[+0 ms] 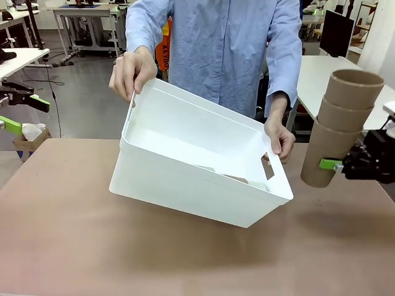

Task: Stack the cups and store them in the basket.
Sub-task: Place the stack of Reusable plastic cups into the Pantry Basket.

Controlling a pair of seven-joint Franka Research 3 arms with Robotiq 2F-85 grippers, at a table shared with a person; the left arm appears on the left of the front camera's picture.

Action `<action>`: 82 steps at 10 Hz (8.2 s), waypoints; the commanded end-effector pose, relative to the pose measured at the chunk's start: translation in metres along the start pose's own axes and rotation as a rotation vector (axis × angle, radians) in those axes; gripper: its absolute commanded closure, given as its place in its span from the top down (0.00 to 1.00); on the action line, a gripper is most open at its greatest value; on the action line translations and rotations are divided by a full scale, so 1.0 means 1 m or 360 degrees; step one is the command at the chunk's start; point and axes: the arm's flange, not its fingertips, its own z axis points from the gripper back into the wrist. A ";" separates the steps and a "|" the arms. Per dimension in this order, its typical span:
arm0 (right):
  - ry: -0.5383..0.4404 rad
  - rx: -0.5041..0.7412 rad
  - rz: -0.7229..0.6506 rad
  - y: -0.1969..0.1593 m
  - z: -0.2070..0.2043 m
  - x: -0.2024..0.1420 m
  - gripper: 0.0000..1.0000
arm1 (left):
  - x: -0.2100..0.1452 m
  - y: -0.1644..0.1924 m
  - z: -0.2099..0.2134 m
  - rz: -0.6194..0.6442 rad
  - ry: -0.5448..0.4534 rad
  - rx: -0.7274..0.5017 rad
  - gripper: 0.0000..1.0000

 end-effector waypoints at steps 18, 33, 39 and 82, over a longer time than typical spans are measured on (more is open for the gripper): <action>0.1218 -0.0412 -0.0082 -0.005 -0.244 0.115 0.85 | 0.003 0.001 0.003 0.0018 -0.0003 -0.0019 1.00; 0.1672 -0.0384 0.0189 -0.022 -0.337 0.076 0.85 | 0.003 0.001 0.003 0.0018 -0.0003 -0.0019 1.00; 0.1711 -0.0312 0.0119 -0.030 -0.343 0.054 0.85 | 0.003 0.001 0.003 0.0018 -0.0003 -0.0019 1.00; 0.0899 -0.0116 -0.0017 0.021 0.024 0.203 1.00 | 0.003 0.001 0.003 0.0018 -0.0003 -0.0019 1.00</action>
